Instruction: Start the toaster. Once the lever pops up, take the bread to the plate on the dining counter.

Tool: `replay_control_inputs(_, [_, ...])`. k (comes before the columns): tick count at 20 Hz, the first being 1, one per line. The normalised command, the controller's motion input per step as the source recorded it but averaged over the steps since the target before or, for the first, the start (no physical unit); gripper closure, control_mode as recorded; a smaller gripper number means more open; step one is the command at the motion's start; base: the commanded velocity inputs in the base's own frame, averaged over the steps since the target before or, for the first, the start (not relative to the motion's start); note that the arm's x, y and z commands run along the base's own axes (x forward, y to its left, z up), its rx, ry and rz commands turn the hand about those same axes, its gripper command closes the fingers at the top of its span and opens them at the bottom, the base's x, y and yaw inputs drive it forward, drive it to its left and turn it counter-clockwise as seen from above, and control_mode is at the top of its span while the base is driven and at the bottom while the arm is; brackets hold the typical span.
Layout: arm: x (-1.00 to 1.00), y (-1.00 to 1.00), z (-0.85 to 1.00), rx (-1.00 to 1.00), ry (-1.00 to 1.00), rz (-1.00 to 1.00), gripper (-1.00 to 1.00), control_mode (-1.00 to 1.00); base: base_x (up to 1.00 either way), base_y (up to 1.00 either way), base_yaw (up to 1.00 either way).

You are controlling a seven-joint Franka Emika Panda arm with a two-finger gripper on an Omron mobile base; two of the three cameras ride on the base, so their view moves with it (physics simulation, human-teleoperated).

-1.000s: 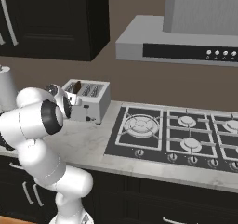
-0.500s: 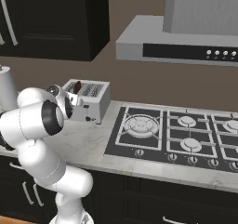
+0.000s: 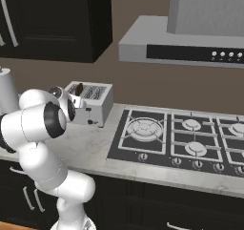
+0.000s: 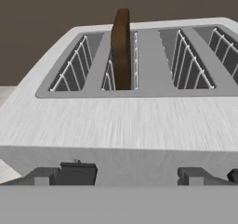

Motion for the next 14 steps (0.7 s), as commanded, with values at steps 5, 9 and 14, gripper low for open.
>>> replay_control_inputs(5, [0.0, 0.0, -0.07, 0.0, 0.0, -0.05, -1.0, -1.0, 0.0, 0.0, 0.0])
replay_control_inputs(9, [0.0, 0.0, -0.03, 0.0, 0.0, -0.13, -1.0, -1.0, 0.0, 0.0, 0.0])
replay_control_inputs(14, [0.0, 0.0, -0.01, 0.0, 0.0, -0.11, -1.0, -1.0, 0.0, 0.0, 0.0])
